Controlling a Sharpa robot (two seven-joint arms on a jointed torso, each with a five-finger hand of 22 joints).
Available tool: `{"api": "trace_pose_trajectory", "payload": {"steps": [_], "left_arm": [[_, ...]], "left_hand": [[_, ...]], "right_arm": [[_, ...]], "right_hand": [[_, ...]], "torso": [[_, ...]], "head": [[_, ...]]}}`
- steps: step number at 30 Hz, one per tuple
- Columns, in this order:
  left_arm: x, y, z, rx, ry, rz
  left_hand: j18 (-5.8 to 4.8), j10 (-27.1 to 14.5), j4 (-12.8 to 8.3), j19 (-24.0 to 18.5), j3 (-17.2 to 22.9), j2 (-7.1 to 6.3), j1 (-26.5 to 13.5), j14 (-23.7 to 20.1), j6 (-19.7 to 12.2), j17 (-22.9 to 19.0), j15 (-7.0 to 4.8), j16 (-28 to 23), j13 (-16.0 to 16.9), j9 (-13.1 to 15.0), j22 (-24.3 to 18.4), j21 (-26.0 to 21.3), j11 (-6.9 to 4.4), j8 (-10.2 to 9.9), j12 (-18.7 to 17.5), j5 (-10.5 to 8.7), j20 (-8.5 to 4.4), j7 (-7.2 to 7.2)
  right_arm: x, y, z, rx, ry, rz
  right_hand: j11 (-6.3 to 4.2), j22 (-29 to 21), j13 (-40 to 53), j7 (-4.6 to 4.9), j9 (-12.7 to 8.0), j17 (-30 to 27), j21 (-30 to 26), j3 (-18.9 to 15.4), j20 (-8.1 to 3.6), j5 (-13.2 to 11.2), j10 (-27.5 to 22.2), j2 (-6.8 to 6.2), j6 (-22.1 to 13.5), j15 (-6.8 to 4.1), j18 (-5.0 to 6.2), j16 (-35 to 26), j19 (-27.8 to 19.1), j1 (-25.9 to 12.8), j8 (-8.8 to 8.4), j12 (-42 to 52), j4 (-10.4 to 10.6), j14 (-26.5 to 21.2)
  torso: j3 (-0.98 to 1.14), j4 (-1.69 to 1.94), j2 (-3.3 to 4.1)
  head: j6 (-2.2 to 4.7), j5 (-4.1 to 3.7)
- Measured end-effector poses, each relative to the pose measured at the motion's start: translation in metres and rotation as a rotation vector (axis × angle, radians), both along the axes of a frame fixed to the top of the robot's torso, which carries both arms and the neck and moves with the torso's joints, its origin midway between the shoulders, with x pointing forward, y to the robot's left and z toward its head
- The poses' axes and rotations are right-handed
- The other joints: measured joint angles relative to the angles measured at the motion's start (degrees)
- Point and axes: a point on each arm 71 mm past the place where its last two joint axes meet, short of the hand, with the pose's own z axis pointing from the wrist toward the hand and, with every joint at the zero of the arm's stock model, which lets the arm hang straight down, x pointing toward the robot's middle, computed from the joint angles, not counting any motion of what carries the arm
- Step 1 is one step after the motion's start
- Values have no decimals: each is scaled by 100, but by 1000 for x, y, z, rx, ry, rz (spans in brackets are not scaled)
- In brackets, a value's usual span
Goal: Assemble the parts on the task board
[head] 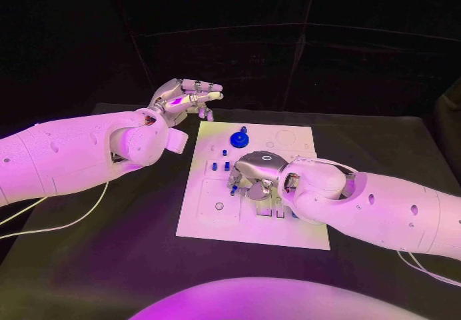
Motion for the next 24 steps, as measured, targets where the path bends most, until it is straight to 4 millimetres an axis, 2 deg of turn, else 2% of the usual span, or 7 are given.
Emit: {"api": "trace_pose_trajectory", "payload": {"steps": [24], "left_arm": [[0,1,0,-1,0,-3]], "left_hand": [[0,0,0,0,0,0,1,0,0,-4,0,0,0,1,1,0,0,0,0,0,0,0]], "right_arm": [[-1,5,-5,-42,-15,20]], "right_hand": [[0,-1,0,-1,-3,-5,0,-1,0,0,0,-22,-1,0,1,0,0,-22,0,0,-1,0]], "torso": [[-2,-3,-3]], "head": [[-21,6]]}}
